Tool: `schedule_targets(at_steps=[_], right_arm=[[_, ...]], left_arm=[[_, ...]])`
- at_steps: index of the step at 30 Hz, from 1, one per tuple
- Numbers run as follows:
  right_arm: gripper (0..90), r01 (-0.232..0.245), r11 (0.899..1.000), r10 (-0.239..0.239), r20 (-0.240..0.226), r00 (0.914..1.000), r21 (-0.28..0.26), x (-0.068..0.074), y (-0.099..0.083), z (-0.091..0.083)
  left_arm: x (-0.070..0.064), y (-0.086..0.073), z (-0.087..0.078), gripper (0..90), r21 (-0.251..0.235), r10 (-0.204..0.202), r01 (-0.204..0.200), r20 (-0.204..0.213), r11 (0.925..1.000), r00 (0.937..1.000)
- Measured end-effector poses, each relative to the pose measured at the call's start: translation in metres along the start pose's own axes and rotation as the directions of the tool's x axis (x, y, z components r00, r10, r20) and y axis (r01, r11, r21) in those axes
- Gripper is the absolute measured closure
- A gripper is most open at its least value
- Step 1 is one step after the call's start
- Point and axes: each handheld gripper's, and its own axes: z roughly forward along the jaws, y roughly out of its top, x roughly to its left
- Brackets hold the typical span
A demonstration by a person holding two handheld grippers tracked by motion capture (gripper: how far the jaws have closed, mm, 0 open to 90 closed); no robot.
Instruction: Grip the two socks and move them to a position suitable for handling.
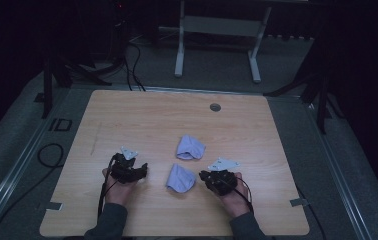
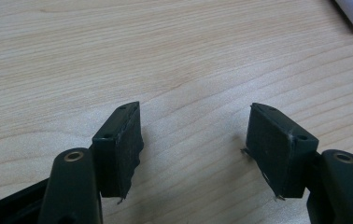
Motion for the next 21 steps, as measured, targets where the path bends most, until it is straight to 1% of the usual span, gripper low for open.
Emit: schedule_targets(at_steps=[3,4,6,8,10,19,21], right_arm=[[86.3,0.022,1.0,-0.022,-0.016,0.9996,-0.008,0.008,0.003,0.002],[86.3,0.022,1.0,-0.022,-0.016,0.9996,-0.008,0.008,0.003,0.002],[86.2,0.037,0.999,-0.037,-0.034,0.9987,-0.007,0.015,0.006,0.006],[86.2,0.043,0.999,-0.043,-0.038,0.9983,-0.007,0.017,0.006,0.007],[86.0,0.056,0.998,-0.055,-0.041,0.9976,0.01,0.02,0.004,0.012],[86.0,0.056,0.996,-0.054,-0.036,0.9979,0.062,0.02,-0.004,0.023],[86.0,0.056,0.996,-0.053,-0.037,0.9979,0.064,0.02,-0.005,0.024]], left_arm=[[0.0,0.0,0.0,36.8,0.002,0.002,-0.002,0.001,1.0,1.0],[0.0,0.0,0.0,37.0,0.002,0.002,-0.002,0.001,1.0,1.0],[0.0,0.0,0.0,37.2,0.002,0.002,-0.002,0.002,1.0,1.0],[0.0,0.0,0.0,37.3,0.002,0.003,-0.003,0.002,1.0,1.0],[-0.001,0.0,0.0,37.3,0.003,0.002,-0.002,0.003,1.0,1.0],[-0.003,0.002,-0.002,42.9,0.017,0.008,-0.008,0.008,0.9998,0.9999],[-0.004,0.002,-0.002,44.9,0.02,0.009,-0.009,0.011,0.9998,0.9999]])
